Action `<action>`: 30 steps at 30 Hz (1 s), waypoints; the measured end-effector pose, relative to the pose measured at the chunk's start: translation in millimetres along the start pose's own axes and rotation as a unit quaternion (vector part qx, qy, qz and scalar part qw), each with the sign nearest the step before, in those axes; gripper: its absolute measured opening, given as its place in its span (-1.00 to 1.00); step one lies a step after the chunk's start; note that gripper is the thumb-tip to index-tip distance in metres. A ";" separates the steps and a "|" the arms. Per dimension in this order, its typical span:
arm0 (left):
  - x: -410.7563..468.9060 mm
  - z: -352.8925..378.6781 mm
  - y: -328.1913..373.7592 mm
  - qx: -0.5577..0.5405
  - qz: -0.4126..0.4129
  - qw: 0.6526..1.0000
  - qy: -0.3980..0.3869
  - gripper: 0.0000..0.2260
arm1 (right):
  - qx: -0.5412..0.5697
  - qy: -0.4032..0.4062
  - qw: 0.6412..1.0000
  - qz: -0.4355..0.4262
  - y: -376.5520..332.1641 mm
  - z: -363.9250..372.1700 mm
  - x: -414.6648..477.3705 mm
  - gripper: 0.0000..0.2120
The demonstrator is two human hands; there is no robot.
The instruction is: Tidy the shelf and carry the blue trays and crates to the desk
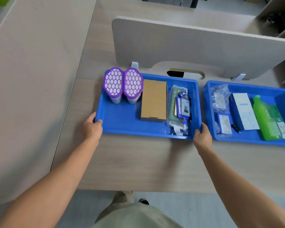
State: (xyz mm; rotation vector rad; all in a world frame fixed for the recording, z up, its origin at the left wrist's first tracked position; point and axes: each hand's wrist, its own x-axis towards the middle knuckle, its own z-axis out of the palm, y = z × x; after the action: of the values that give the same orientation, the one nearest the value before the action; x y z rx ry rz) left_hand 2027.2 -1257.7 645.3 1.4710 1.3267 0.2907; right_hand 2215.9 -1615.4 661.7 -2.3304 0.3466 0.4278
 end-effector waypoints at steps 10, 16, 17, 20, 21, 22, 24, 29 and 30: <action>-162.5 -81.2 -121.8 0.030 -0.042 0.999 0.006 -0.68 | 0.021 -0.070 0.997 -0.032 67.0 -8.0 -103.3 -0.55; -280.6 -170.0 -268.5 -0.033 -0.204 0.978 0.019 -0.82 | -0.063 -0.276 0.947 -0.152 95.3 18.5 -222.8 -0.76; -293.9 -179.9 -287.2 -0.053 -0.227 0.972 0.023 -0.79 | -0.086 -0.299 0.937 -0.156 100.1 25.9 -233.9 -0.77; -351.1 -224.6 -335.0 -0.073 -0.285 0.952 0.079 -0.85 | -0.198 -0.387 0.884 -0.172 106.0 65.0 -281.4 -0.78; -373.5 -243.8 -347.4 -0.085 -0.308 0.942 0.101 -0.89 | -0.234 -0.415 0.860 -0.182 105.2 84.2 -303.0 -0.79; -393.4 -261.1 -361.9 -0.106 -0.333 0.929 0.120 -0.92 | -0.265 -0.437 0.837 -0.194 102.3 102.2 -326.4 -0.80; -427.7 -290.0 -391.8 -0.151 -0.361 0.908 0.150 -0.91 | -0.304 -0.475 0.798 -0.215 94.2 140.2 -377.8 -0.84; -483.4 -361.6 -461.0 -0.242 -0.421 0.843 0.232 -0.88 | -0.333 -0.540 0.724 -0.271 89.4 282.3 -501.3 -0.89; -491.1 -377.9 -473.4 -0.254 -0.426 0.834 0.241 -0.88 | -0.326 -0.553 0.713 -0.282 90.7 313.4 -524.7 -0.89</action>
State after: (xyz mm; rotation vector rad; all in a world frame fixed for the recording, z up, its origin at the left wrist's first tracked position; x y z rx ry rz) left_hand 1307.5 -1557.8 632.8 0.2668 1.9806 0.3905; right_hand 1642.4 -1392.9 602.9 -2.1182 -1.2399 1.6713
